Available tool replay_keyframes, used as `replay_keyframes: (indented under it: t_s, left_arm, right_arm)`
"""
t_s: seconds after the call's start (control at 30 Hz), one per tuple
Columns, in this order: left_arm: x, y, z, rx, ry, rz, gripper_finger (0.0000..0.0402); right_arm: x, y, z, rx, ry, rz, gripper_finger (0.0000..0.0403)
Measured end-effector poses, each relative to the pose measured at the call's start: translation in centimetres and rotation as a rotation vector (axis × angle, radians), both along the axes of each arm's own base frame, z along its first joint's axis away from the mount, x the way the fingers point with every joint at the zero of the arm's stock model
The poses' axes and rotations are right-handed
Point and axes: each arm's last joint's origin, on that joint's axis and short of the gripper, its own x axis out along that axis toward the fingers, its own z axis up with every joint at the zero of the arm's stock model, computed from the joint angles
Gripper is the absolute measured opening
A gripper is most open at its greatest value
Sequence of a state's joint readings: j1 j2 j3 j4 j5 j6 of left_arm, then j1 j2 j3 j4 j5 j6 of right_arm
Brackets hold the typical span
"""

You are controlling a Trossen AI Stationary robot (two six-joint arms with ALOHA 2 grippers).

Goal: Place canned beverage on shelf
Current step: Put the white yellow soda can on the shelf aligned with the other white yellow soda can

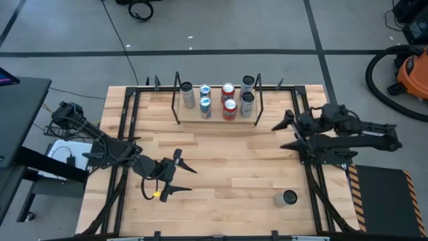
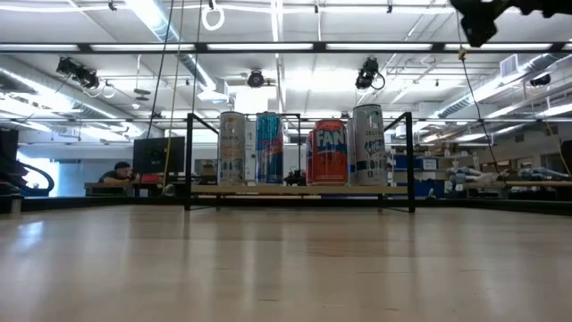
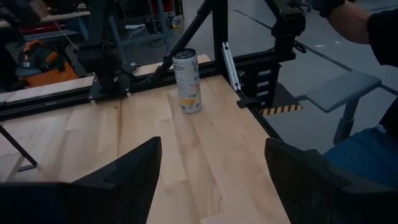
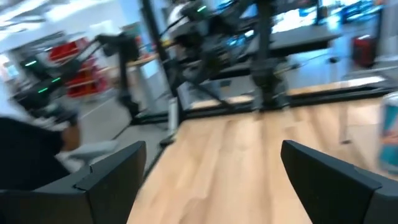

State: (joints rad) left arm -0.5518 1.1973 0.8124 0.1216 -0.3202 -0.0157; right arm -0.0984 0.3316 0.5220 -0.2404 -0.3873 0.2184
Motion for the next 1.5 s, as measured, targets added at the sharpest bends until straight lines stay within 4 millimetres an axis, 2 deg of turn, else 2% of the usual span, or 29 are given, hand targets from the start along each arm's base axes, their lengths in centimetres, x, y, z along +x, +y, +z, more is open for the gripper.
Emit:
replay_keyframes:
  t_s: [0.23, 0.43, 0.57, 0.7, 0.87, 1.03, 1.27, 1.4, 1.5]
  left_arm:
    - [0.0, 0.0, 0.0, -0.009, -0.001, 0.002, 0.0286]
    - [0.0, 0.0, 0.2, -0.019, -0.016, 0.002, 0.0286]
    - [0.1, 0.0, 0.4, -0.030, -0.033, 0.002, 0.0286]
    - [0.1, -0.1, 0.4, -0.051, -0.031, 0.007, 0.0286]
    - [0.1, -0.1, 0.4, -0.091, -0.025, 0.016, 0.0286]
    - [0.1, -0.1, 0.4, -0.099, -0.022, 0.018, 0.0286]
    - [0.1, -0.1, 0.4, -0.099, -0.022, 0.018, 0.0286]
    - [0.1, -0.1, 0.4, -0.102, -0.022, 0.019, 0.0286]
    - [0.1, -0.1, 0.4, -0.121, -0.017, 0.023, 0.0286]
  right_arm:
    - [-1.8, 0.8, -0.9, 0.037, 0.083, 0.125, 0.0382]
    - [-2.2, 1.2, -2.0, 0.101, 0.219, 0.168, 0.0382]
    - [-2.3, 1.5, -2.1, 0.126, 0.242, 0.196, 0.0382]
    - [-2.8, 1.7, -1.7, 0.145, 0.201, 0.241, 0.0382]
    - [-3.2, 1.9, -0.4, 0.174, 0.065, 0.291, 0.0382]
    - [-3.1, 2.0, 1.2, 0.184, -0.095, 0.266, 0.0382]
    - [-2.6, 2.1, 3.0, 0.096, -0.317, 0.239, 0.0382]
    - [-2.0, 2.2, 3.4, 0.068, -0.361, 0.229, 0.0382]
    - [-1.3, 2.4, 3.1, 0.109, -0.293, 0.284, 0.0382]
